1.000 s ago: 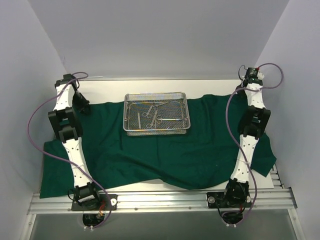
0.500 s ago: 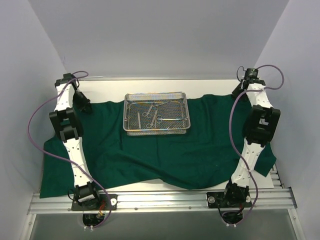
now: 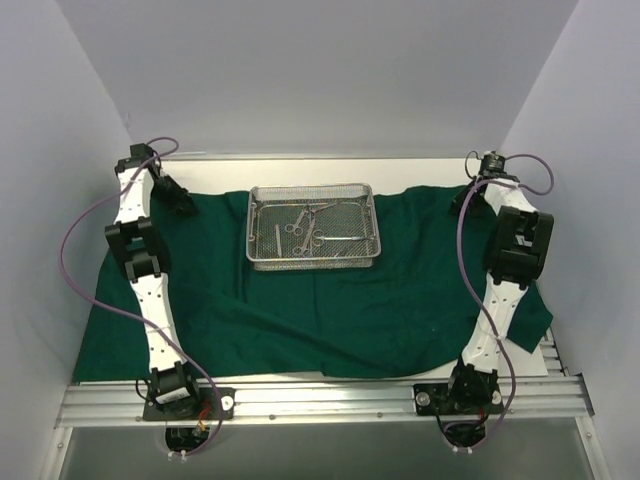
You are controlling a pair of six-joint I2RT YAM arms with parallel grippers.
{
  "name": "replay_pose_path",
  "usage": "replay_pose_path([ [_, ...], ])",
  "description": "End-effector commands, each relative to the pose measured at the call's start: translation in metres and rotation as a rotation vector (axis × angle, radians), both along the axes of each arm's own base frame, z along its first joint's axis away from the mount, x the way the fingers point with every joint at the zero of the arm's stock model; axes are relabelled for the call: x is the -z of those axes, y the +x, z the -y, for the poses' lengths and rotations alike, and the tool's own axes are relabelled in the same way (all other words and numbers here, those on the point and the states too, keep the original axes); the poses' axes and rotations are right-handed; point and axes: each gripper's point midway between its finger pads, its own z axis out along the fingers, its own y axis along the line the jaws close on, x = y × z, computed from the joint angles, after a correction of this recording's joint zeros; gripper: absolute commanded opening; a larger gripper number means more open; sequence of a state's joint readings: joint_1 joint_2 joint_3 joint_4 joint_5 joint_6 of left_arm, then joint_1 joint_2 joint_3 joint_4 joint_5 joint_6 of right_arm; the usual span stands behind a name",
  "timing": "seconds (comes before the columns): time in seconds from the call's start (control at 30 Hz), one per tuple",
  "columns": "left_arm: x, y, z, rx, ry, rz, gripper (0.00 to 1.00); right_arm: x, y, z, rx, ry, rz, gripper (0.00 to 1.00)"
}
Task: Open and lay out the surgical kit
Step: Open the surgical kit at the center of the board.
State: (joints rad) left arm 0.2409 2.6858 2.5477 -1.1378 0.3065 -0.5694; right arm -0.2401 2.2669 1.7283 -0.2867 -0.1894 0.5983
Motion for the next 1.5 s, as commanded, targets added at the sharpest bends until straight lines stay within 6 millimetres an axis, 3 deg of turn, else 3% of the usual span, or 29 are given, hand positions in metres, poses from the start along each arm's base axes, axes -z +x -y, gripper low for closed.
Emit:
replay_pose_path([
  [0.0,0.038,0.027,0.012,-0.032,-0.046,0.045,0.27,0.051,-0.012,0.022,0.076,-0.024,-0.125,0.0],
  [0.03,0.034,0.036,0.01,-0.039,-0.046,0.076,0.27,0.063,-0.012,0.024,0.08,-0.02,-0.146,0.0],
  [0.1,0.038,0.042,0.009,-0.07,-0.062,0.083,0.26,0.061,0.001,0.033,0.099,-0.022,-0.124,0.0],
  [0.17,0.035,0.054,0.007,-0.106,-0.088,0.123,0.24,0.072,0.005,0.036,0.11,-0.018,-0.136,0.0],
  [0.2,0.041,0.057,0.007,-0.118,-0.103,0.126,0.2,0.065,0.018,0.041,0.115,-0.025,-0.106,0.0],
  [0.23,0.038,0.065,0.006,-0.125,-0.116,0.158,0.15,0.076,0.018,0.041,0.118,-0.023,-0.124,0.0],
  [0.37,0.038,0.085,0.001,-0.199,-0.158,0.21,0.04,0.083,0.036,0.046,0.136,-0.018,-0.114,0.0],
  [0.5,0.043,0.097,-0.013,-0.26,-0.175,0.249,0.02,0.087,0.054,0.048,0.154,-0.004,-0.089,0.0],
  [0.53,0.044,0.099,-0.017,-0.274,-0.181,0.255,0.02,0.102,0.054,0.044,0.142,0.005,-0.108,0.0],
  [0.57,0.044,0.099,-0.018,-0.277,-0.181,0.256,0.02,0.089,0.066,0.045,0.132,0.001,-0.076,0.0],
  [0.63,0.039,0.099,-0.021,-0.277,-0.181,0.261,0.02,0.089,0.074,0.04,0.094,0.003,-0.065,0.0],
  [0.67,0.025,0.099,-0.022,-0.264,-0.167,0.278,0.02,0.08,0.081,0.038,0.078,-0.004,-0.038,0.0],
  [0.73,0.019,0.089,-0.027,-0.27,-0.124,0.246,0.02,0.059,0.087,0.041,0.063,-0.027,-0.003,0.0],
  [0.77,-0.009,0.09,-0.03,-0.257,-0.098,0.282,0.02,0.056,0.084,0.044,0.07,-0.035,-0.004,0.0],
  [0.8,-0.015,0.085,-0.032,-0.255,-0.084,0.275,0.04,0.047,0.085,0.047,0.072,-0.039,0.007,0.0],
  [0.83,-0.016,0.078,-0.036,-0.249,-0.046,0.26,0.06,0.023,0.088,0.05,0.077,-0.049,0.041,0.0],
  [0.87,-0.041,0.077,-0.038,-0.237,-0.023,0.293,0.07,0.014,0.086,0.051,0.072,-0.055,0.05,0.0],
  [0.9,-0.047,0.071,-0.039,-0.225,-0.012,0.282,0.09,0.009,0.081,0.049,0.067,-0.057,0.042,0.0],
  [0.93,-0.06,0.069,-0.043,-0.205,0.015,0.298,0.12,-0.017,0.082,0.049,0.061,-0.068,0.075,0.0],
  [0.97,-0.072,0.065,-0.044,-0.195,0.027,0.302,0.15,-0.029,0.081,0.048,0.043,-0.08,0.09,0.0],
  [1.03,-0.083,0.052,-0.039,-0.154,0.035,0.279,0.22,-0.062,0.074,0.039,0.011,-0.103,0.127,0.0],
  [1.07,-0.099,0.048,-0.034,-0.138,0.04,0.292,0.25,-0.073,0.072,0.035,-0.009,-0.118,0.137,0.0],
  [1.1,-0.103,0.044,-0.029,-0.12,0.04,0.292,0.29,-0.097,0.07,0.027,-0.059,-0.154,0.163,0.02],
  [1.2,-0.118,0.028,-0.011,-0.068,0.051,0.288,0.39,-0.126,0.059,0.012,-0.13,-0.204,0.174,0.11],
  [1.27,-0.132,0.021,-0.003,-0.035,0.072,0.305,0.43,-0.129,0.053,-0.01,-0.18,-0.2,0.165,0.16],
  [1.33,-0.122,0.012,0.012,-0.003,0.067,0.276,0.44,-0.139,0.05,-0.035,-0.236,-0.195,0.184,0.21],
  [1.37,-0.126,0.01,0.019,0.011,0.062,0.285,0.44,-0.133,0.049,-0.046,-0.26,-0.18,0.177,0.23],
  [1.47,-0.11,0.006,0.059,0.088,-0.019,0.269,0.42,-0.125,0.047,-0.095,-0.359,-0.105,0.176,0.24],
])
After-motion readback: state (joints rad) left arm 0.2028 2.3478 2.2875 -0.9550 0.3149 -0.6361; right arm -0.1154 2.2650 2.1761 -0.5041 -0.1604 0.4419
